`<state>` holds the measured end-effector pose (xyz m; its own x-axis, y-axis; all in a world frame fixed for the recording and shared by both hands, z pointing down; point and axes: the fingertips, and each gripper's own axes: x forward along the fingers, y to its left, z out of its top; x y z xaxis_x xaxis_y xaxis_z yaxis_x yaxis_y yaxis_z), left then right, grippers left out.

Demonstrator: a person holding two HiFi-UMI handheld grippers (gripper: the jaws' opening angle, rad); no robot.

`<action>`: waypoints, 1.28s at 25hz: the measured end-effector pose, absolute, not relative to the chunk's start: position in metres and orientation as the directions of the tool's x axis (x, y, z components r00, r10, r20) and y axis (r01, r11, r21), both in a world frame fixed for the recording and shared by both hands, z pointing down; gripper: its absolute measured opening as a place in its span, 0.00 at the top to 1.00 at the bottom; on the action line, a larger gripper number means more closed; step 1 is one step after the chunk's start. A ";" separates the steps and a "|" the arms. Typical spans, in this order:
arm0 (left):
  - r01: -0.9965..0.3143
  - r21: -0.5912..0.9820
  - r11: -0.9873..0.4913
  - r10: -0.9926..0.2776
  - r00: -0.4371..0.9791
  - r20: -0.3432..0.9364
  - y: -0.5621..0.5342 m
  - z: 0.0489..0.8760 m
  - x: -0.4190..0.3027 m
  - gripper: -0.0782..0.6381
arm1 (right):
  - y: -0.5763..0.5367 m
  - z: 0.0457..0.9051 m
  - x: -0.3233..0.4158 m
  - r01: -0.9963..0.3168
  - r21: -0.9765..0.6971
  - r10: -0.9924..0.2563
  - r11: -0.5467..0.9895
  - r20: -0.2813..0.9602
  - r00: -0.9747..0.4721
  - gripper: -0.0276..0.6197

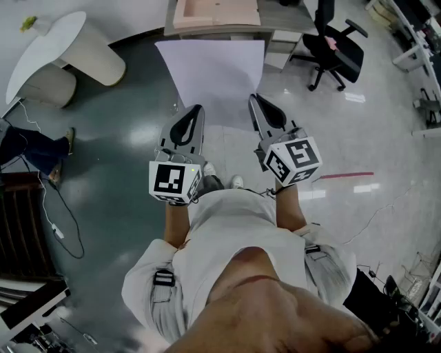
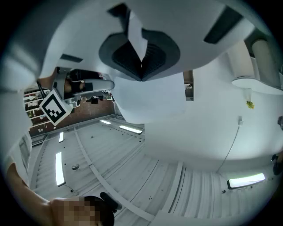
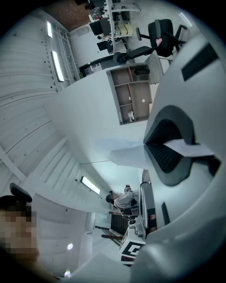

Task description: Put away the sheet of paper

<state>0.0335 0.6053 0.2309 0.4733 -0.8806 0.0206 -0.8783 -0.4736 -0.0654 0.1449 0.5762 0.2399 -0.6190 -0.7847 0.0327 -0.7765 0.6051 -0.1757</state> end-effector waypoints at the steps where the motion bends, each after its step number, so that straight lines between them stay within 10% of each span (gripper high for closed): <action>1: -0.879 -0.066 -0.472 -0.882 0.472 0.020 0.607 0.231 0.036 0.87 | 0.578 0.240 0.146 -0.775 -0.172 -0.783 0.608 0.034 -0.621 0.93; 32: -0.905 -0.046 -0.422 -0.907 0.421 0.029 0.536 0.245 -0.011 0.87 | 0.506 0.251 0.098 -0.760 -0.133 -0.757 0.636 0.082 -0.648 0.93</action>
<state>-0.0111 0.5364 0.2445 0.4209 -0.9066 0.0292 -0.9055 -0.4219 -0.0460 0.0980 0.5060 0.2513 -0.6483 -0.7570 0.0823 -0.7599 0.6363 -0.1332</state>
